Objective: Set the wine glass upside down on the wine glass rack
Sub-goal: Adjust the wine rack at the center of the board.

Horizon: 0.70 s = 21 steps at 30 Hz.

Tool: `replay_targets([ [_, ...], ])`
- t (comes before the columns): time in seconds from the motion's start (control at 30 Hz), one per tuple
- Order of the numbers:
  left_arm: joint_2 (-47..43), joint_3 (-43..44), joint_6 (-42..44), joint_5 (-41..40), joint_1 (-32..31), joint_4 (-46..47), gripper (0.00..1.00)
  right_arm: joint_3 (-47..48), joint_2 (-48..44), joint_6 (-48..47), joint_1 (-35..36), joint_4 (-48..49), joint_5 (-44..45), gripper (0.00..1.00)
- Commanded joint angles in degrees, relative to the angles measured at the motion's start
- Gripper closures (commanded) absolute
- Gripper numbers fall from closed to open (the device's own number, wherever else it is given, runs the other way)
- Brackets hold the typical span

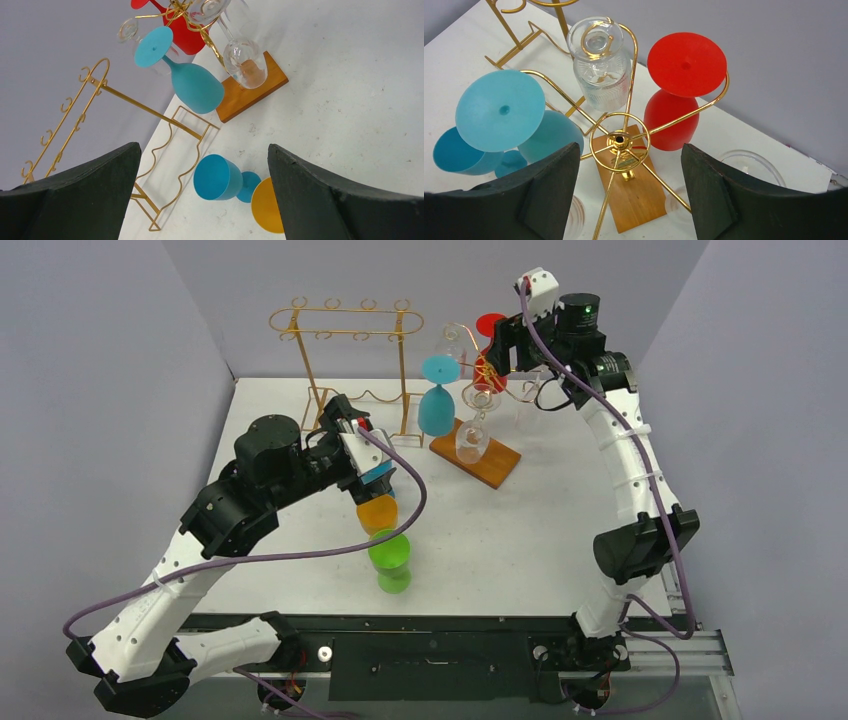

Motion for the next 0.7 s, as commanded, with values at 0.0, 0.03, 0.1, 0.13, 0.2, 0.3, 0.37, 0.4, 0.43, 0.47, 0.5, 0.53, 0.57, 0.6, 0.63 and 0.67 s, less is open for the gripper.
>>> replay_targets([
  [0.0,-0.5,-0.2,0.2,0.7,0.2,1.8,0.04,4.9,2.7,-1.4,-0.2,-1.4,-1.8,0.30],
  [0.03,-0.5,-0.2,0.1,0.8,0.2,1.9,0.04,5.4,3.3,-1.7,-0.2,-1.6,-1.9,0.30],
  [0.1,-0.4,-0.3,0.1,0.8,0.3,1.9,0.04,6.6,4.6,-2.1,-0.2,-2.3,-1.9,0.29],
  [0.13,-0.4,-0.3,0.1,0.8,0.2,1.9,0.04,7.2,5.2,-2.4,-0.2,-2.8,-1.9,0.29],
  [0.2,-0.2,-0.2,0.1,0.9,0.2,2.0,0.04,8.5,6.3,-2.8,-0.1,-3.7,-2.0,0.29],
  [0.3,0.0,0.1,0.1,1.0,0.2,2.1,0.04,8.9,7.3,-3.0,0.0,-3.7,-1.8,0.29],
  [0.37,0.0,0.1,0.2,0.8,0.2,2.3,0.04,9.3,7.7,-3.3,0.1,-3.9,-1.8,0.29],
  [0.4,0.0,0.2,0.2,0.8,0.2,2.4,0.04,9.4,7.9,-3.5,0.2,-4.0,-1.9,0.29],
  [0.43,0.1,0.2,0.2,0.8,0.2,2.4,0.04,9.6,8.2,-3.7,0.3,-4.1,-1.9,0.29],
  [0.47,0.1,0.3,0.2,0.7,0.2,2.3,0.04,9.9,8.5,-3.7,0.5,-4.2,-1.8,0.29],
  [0.5,0.1,0.3,0.2,0.7,0.2,2.3,0.04,10.2,8.8,-3.7,0.5,-4.4,-1.8,0.28],
  [0.53,0.1,0.3,0.2,0.7,0.2,2.4,0.04,10.4,9.1,-3.7,0.7,-4.4,-1.7,0.28],
  [0.57,0.1,0.2,0.2,0.7,0.2,2.4,0.04,10.6,9.3,-3.7,0.9,-4.5,-1.6,0.28],
  [0.6,0.1,0.2,0.2,0.7,0.2,2.5,0.04,10.7,9.7,-3.7,1.0,-4.4,-1.6,0.28],
  [0.63,0.1,0.2,0.2,0.7,0.2,2.6,0.04,10.8,10.0,-3.8,1.1,-4.4,-1.5,0.28],
  [0.67,0.1,0.2,0.2,0.6,0.2,2.6,0.04,10.9,10.3,-3.8,1.3,-4.4,-1.2,0.28],
])
